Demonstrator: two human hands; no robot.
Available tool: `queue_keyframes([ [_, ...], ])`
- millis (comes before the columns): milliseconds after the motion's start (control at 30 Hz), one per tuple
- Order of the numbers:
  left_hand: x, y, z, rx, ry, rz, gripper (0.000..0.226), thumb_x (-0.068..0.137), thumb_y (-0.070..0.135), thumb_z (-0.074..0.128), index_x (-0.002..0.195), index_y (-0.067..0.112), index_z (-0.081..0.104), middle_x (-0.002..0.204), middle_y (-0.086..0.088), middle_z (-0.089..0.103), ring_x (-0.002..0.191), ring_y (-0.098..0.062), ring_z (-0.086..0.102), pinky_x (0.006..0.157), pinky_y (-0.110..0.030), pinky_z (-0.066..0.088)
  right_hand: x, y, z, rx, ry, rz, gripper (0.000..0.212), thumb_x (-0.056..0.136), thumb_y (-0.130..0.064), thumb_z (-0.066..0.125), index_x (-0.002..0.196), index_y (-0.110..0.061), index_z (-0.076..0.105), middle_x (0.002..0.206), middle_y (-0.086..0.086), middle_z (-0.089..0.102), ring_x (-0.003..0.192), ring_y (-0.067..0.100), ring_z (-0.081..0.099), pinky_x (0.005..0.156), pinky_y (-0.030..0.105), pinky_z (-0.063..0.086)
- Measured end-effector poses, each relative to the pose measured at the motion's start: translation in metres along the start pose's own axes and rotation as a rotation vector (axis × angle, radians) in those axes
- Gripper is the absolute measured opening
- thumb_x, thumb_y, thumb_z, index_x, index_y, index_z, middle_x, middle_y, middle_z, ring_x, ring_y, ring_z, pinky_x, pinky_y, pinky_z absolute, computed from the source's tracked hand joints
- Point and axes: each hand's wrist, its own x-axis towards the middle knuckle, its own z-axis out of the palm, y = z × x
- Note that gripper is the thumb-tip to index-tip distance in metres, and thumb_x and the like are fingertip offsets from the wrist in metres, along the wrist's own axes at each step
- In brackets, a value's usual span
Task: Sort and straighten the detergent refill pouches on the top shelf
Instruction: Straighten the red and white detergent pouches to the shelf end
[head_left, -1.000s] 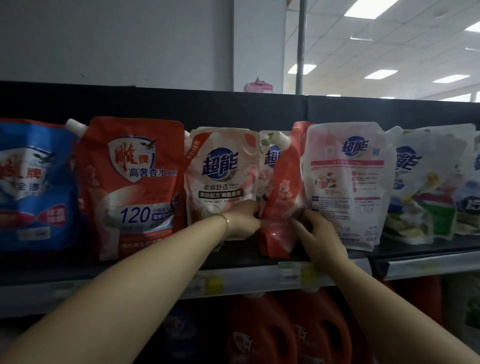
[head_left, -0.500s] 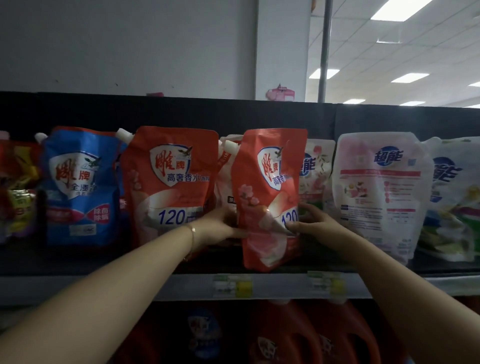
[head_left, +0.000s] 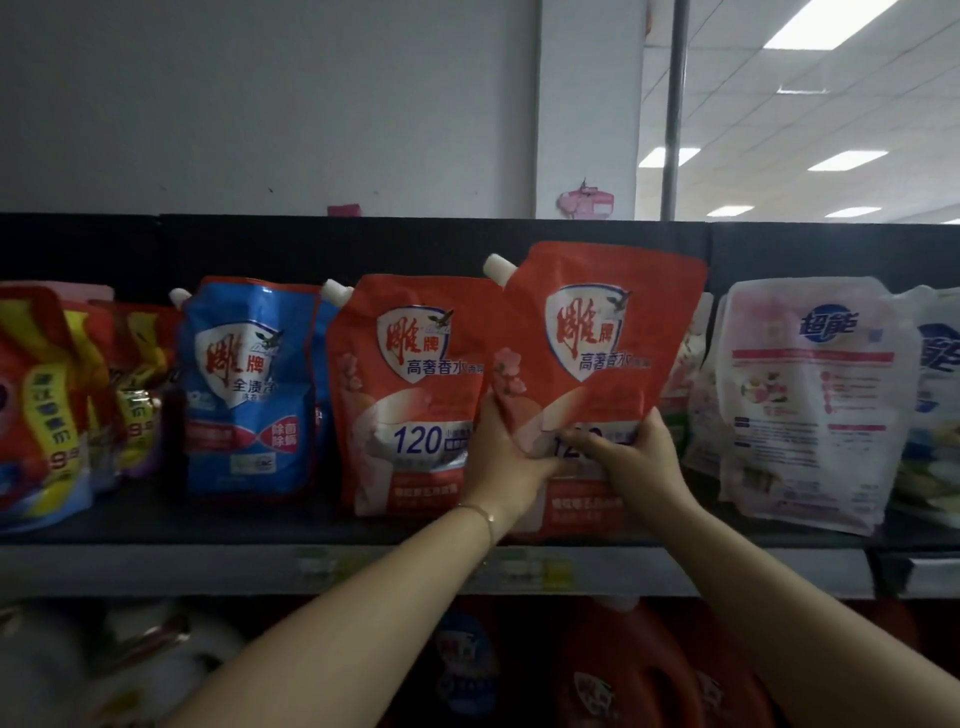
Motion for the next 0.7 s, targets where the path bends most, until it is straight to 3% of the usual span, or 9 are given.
queue_keyframes([
  [133,-0.004,0.013,-0.055,-0.027,0.095,0.076,0.082,0.05,0.028,0.095,0.114,0.037,0.043,0.111,0.017,0.059,0.103,-0.005,0.058,0.088,-0.026,0.05,-0.013,-0.021,0.044,0.001,0.054,-0.088,0.053,0.069,-0.023,0.085,0.111,-0.016,0.052,0.097,-0.003,0.069,0.084,0.008,0.068,0.07,0.025,0.056],
  [267,-0.01,0.007,-0.104,-0.03,0.185,0.108,0.093,0.051,0.026,0.094,0.121,0.04,0.034,0.113,0.021,0.052,0.109,-0.006,0.054,0.091,-0.024,0.046,-0.024,-0.034,0.098,-0.001,0.07,-0.063,0.052,0.074,-0.036,0.08,0.11,-0.016,0.049,0.098,-0.008,0.064,0.088,0.006,0.064,0.067,0.017,0.05],
  [367,-0.01,-0.006,-0.13,-0.029,0.213,0.093,0.098,0.055,0.018,0.092,0.127,0.032,0.026,0.111,0.026,0.046,0.102,0.001,0.052,0.084,-0.013,0.044,-0.029,-0.031,0.129,-0.077,0.067,-0.082,0.047,0.08,-0.038,0.075,0.107,-0.014,0.045,0.091,-0.012,0.057,0.08,-0.001,0.057,0.058,0.004,0.042],
  [433,-0.008,-0.018,-0.141,-0.018,0.204,0.079,0.103,0.057,0.015,0.091,0.132,0.027,0.022,0.115,0.024,0.044,0.109,-0.003,0.05,0.091,-0.018,0.045,-0.031,-0.024,0.144,-0.149,0.09,-0.104,0.048,0.081,-0.039,0.073,0.107,-0.012,0.043,0.093,-0.008,0.056,0.082,0.005,0.056,0.057,0.002,0.04],
  [500,-0.007,-0.029,-0.143,0.02,0.231,0.069,0.11,0.056,0.024,0.091,0.139,0.023,0.018,0.129,0.01,0.043,0.123,-0.011,0.044,0.102,-0.032,0.044,-0.031,-0.014,0.151,-0.177,0.11,-0.099,0.051,0.081,-0.039,0.073,0.108,-0.011,0.039,0.103,0.001,0.055,0.096,0.015,0.056,0.069,0.008,0.043],
  [567,-0.006,-0.035,-0.141,0.133,0.308,0.095,0.121,0.054,0.044,0.087,0.146,0.022,0.012,0.145,-0.003,0.03,0.135,-0.015,0.031,0.112,-0.04,0.033,-0.029,-0.004,0.152,-0.232,0.134,-0.133,0.063,0.08,-0.045,0.071,0.118,-0.012,0.034,0.12,0.01,0.047,0.114,0.026,0.05,0.093,0.029,0.046],
  [633,-0.004,-0.041,-0.142,0.399,0.353,0.195,0.118,0.06,0.063,0.074,0.15,0.022,0.009,0.153,-0.006,0.017,0.14,-0.02,0.019,0.111,-0.041,0.02,-0.03,0.005,0.146,-0.47,0.136,-0.248,0.084,0.082,-0.057,0.061,0.141,-0.014,0.019,0.146,0.015,0.024,0.137,0.03,0.026,0.112,0.04,0.024],
  [700,0.0,-0.047,-0.144,0.681,0.269,0.419,0.092,0.078,0.068,0.055,0.149,0.027,0.013,0.157,-0.003,0.011,0.145,-0.024,0.011,0.11,-0.047,0.017,-0.033,0.01,0.136,-0.779,0.056,-0.451,0.092,0.085,-0.069,0.043,0.15,-0.021,-0.001,0.158,0.009,-0.003,0.146,0.026,0.001,0.112,0.042,0.005],
])
